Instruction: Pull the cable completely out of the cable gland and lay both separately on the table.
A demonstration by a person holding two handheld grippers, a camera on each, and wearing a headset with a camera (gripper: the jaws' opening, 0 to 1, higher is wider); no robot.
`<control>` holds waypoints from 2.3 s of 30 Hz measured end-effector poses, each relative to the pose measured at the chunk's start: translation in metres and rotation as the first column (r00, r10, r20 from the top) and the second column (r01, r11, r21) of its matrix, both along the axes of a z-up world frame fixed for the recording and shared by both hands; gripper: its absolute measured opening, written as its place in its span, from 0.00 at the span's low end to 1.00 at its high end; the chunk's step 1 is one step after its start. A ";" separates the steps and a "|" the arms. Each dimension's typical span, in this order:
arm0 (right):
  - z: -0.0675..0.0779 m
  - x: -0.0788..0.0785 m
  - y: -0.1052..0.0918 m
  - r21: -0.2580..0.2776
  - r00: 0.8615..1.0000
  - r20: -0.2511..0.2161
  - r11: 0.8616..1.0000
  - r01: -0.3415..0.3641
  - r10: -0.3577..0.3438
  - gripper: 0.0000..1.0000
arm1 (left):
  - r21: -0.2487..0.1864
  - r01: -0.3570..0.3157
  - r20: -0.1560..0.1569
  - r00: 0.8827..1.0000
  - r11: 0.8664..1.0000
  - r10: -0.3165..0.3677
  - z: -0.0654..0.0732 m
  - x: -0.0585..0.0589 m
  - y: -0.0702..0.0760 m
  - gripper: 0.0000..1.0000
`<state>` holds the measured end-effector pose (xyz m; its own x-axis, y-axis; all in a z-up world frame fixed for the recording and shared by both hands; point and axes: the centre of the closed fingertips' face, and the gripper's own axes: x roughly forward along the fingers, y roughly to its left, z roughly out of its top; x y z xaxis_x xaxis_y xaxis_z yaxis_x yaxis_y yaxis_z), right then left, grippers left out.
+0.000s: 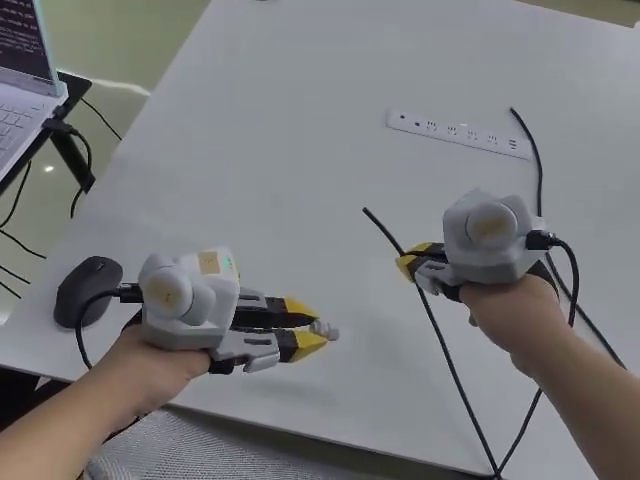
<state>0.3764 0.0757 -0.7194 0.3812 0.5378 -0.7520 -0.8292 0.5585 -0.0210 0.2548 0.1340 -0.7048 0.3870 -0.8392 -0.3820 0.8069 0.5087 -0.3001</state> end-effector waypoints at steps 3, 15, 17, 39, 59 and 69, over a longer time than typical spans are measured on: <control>-0.003 0.003 0.008 -0.006 1.000 0.003 1.000 -0.018 0.018 0.00 | 0.002 0.001 -0.001 1.000 1.000 -0.001 -0.003 0.000 0.003 0.15; -0.019 0.004 0.056 -0.055 0.986 0.017 0.985 -0.164 0.165 0.00 | 0.021 0.011 -0.035 0.999 1.000 -0.010 -0.022 -0.002 0.016 0.15; -0.024 0.003 0.065 -0.063 0.982 0.014 0.980 -0.188 0.189 0.00 | 0.025 0.011 -0.041 0.999 1.000 -0.010 -0.026 -0.002 0.019 0.15; -0.080 -0.037 0.135 -0.136 0.864 -0.051 0.854 -0.503 0.501 0.00 | 0.083 0.002 -0.101 0.995 0.997 0.007 -0.068 -0.003 0.042 0.15; -0.105 -0.049 0.144 -0.122 0.856 -0.087 0.847 -0.517 0.510 0.00 | 0.130 -0.031 -0.136 0.989 0.991 0.049 -0.101 -0.005 0.055 0.15; -0.104 -0.049 0.144 -0.126 0.855 -0.072 0.845 -0.519 0.514 0.00 | 0.130 -0.039 -0.130 0.990 0.991 0.055 -0.102 -0.004 0.055 0.15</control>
